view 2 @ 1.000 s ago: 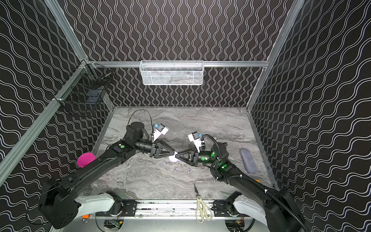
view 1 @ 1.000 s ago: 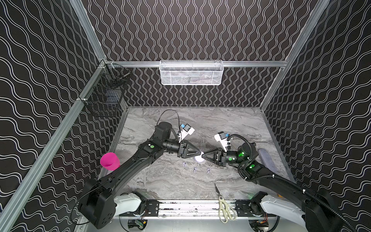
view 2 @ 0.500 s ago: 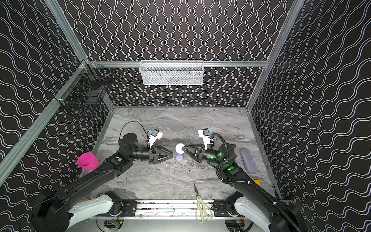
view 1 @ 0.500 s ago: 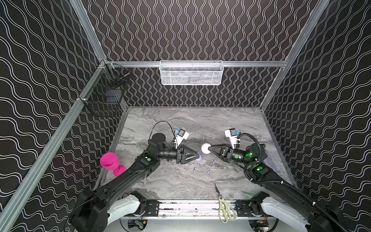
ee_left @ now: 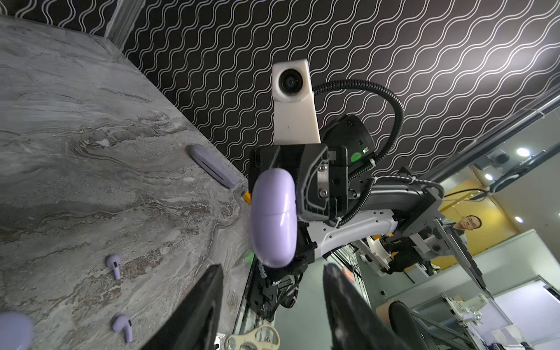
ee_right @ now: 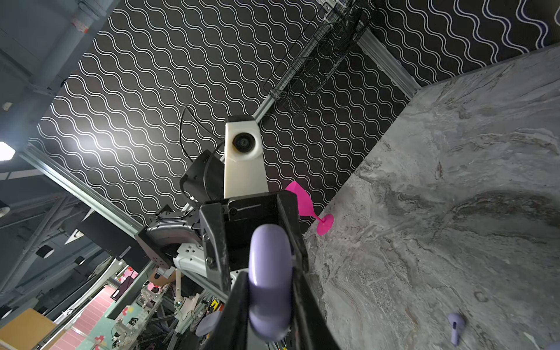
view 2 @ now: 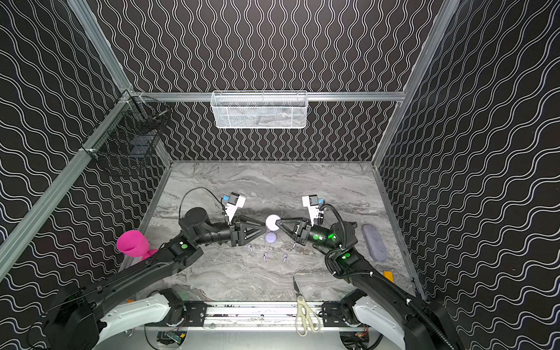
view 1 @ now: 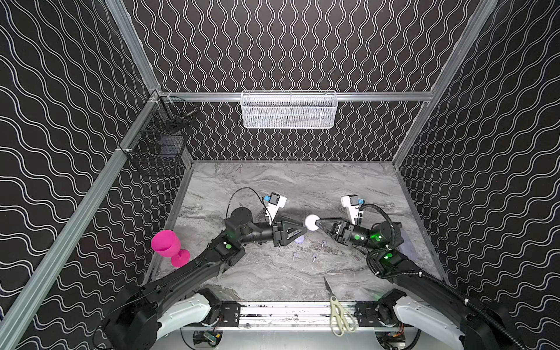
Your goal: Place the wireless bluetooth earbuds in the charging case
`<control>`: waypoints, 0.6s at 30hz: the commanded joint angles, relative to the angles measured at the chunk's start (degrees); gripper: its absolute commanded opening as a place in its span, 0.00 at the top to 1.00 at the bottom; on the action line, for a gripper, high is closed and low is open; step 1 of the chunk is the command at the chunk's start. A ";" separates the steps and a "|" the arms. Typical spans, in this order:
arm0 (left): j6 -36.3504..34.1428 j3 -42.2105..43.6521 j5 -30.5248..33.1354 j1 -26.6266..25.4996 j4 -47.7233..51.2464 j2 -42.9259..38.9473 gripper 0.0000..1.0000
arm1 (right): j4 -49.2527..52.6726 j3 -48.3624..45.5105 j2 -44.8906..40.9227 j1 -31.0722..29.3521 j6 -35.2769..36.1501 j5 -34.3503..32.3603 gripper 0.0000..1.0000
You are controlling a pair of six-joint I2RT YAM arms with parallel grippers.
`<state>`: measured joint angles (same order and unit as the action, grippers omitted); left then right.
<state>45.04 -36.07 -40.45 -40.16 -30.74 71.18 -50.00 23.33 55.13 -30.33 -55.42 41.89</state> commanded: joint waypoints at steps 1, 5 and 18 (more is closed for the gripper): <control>1.53 -0.46 1.76 -0.52 -4.72 1.14 0.45 | -6.90 -0.26 0.65 0.00 -2.67 0.01 0.79; 2.94 -0.56 2.09 -1.56 -7.58 2.52 0.47 | -8.00 -0.64 1.24 0.03 -2.94 -0.24 0.79; 6.19 0.22 3.36 -3.68 -14.63 4.85 0.53 | -10.77 -1.23 2.61 0.00 -4.15 -0.76 0.79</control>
<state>49.76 -35.86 -37.78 -43.64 -41.34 75.83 -56.47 22.31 57.49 -30.33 -58.15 41.23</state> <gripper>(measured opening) 0.472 0.225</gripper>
